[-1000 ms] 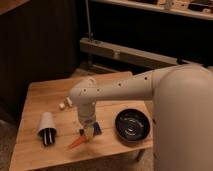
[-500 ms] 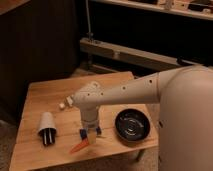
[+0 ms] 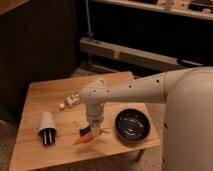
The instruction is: Drag the pepper across the table
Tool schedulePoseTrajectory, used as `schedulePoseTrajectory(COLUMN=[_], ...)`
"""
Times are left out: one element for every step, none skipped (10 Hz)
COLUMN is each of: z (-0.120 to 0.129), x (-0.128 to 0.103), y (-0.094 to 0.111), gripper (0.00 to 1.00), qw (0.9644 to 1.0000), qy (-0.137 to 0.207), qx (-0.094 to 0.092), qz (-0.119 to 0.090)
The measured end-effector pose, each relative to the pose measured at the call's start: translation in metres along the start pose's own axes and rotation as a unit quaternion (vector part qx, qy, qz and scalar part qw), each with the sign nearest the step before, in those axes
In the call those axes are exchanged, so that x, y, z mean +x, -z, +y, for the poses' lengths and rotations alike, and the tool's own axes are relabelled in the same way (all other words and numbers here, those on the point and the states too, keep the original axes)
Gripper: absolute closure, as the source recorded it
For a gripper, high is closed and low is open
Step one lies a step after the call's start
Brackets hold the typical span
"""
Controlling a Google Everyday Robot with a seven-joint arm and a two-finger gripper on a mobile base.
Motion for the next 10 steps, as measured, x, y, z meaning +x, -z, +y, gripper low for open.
schedulePoseTrajectory(z=[-0.004, -0.011, -0.026, -0.045, -0.065, -0.085, -0.110, -0.130, -0.144, -0.162], x=[0.001, 0.005, 0.006, 0.008, 0.010, 0.008, 0.000, -0.006, -0.007, -0.004], y=[0.002, 0.003, 0.002, -0.003, -0.010, -0.019, -0.030, -0.037, -0.041, -0.043], gripper=[0.77, 0.77, 0.77, 0.77, 0.77, 0.77, 0.77, 0.77, 0.77, 0.77], qw=[0.9999, 0.9998, 0.9996, 0.9994, 0.9992, 0.9990, 0.9988, 0.9986, 0.9982, 0.9973], qy=[-0.007, -0.014, -0.023, -0.027, -0.030, -0.032, -0.033, -0.035, -0.039, -0.051], qx=[0.007, 0.013, 0.017, 0.021, 0.026, 0.029, 0.035, 0.040, 0.045, 0.053], qz=[-0.003, -0.004, -0.009, -0.011, -0.010, -0.008, -0.005, -0.002, 0.001, 0.007])
